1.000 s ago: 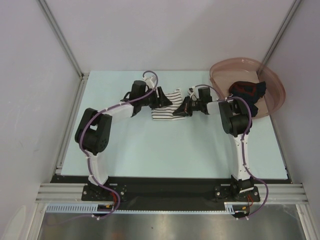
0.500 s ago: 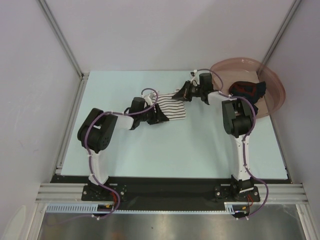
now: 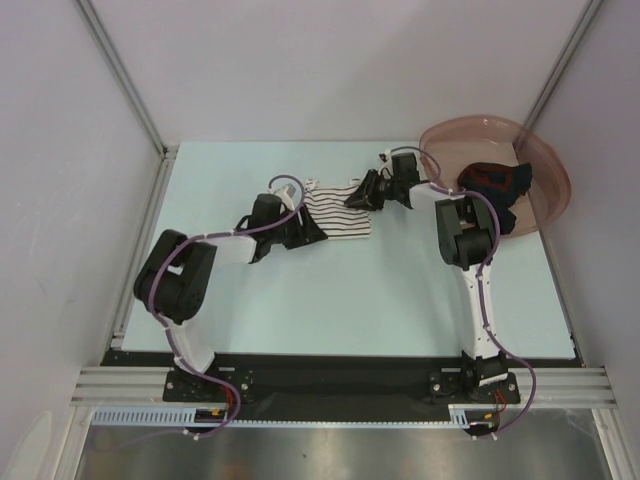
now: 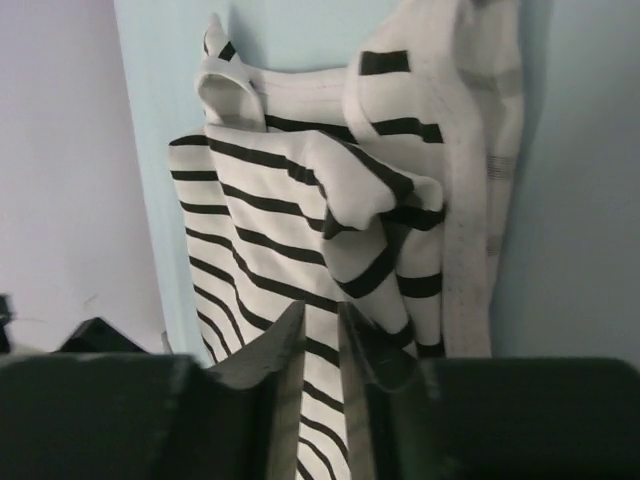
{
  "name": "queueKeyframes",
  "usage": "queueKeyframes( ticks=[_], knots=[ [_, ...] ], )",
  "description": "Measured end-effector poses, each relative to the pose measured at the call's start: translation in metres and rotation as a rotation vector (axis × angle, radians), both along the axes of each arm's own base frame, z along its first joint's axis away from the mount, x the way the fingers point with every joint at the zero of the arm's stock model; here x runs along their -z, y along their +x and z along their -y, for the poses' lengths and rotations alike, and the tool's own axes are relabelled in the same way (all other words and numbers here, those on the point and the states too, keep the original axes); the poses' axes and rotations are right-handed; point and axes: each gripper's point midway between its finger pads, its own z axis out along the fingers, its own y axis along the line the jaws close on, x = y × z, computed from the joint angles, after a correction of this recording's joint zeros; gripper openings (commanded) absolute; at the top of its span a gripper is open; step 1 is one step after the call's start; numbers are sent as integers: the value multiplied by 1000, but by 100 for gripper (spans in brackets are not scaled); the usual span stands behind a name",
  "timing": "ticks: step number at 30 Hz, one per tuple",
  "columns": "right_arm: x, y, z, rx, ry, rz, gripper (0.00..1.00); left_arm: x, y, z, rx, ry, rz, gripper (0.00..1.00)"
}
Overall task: Fold and stack the tank tops
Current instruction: Fold the tank top, then neatly place the folded tank top to the corner
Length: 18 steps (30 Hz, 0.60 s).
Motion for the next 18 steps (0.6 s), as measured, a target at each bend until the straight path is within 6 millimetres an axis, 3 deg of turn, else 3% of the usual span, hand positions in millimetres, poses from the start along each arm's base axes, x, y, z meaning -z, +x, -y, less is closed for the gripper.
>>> queueKeyframes(
  ticks=[5,9,14,18],
  knots=[
    [-14,-8,-7,-32,-91,72,50,-35,6,-22,-80,89,91,83],
    [-39,-28,-11,-46,-164,134,61,-43,14,-39,-153,173,111,86],
    [-64,-50,3,-11,-278,211,57,-31,30,-55,-218,297,68,81],
    [-60,-46,27,57,-404,232,52,-21,50,-56,-243,358,42,75]
  ],
)
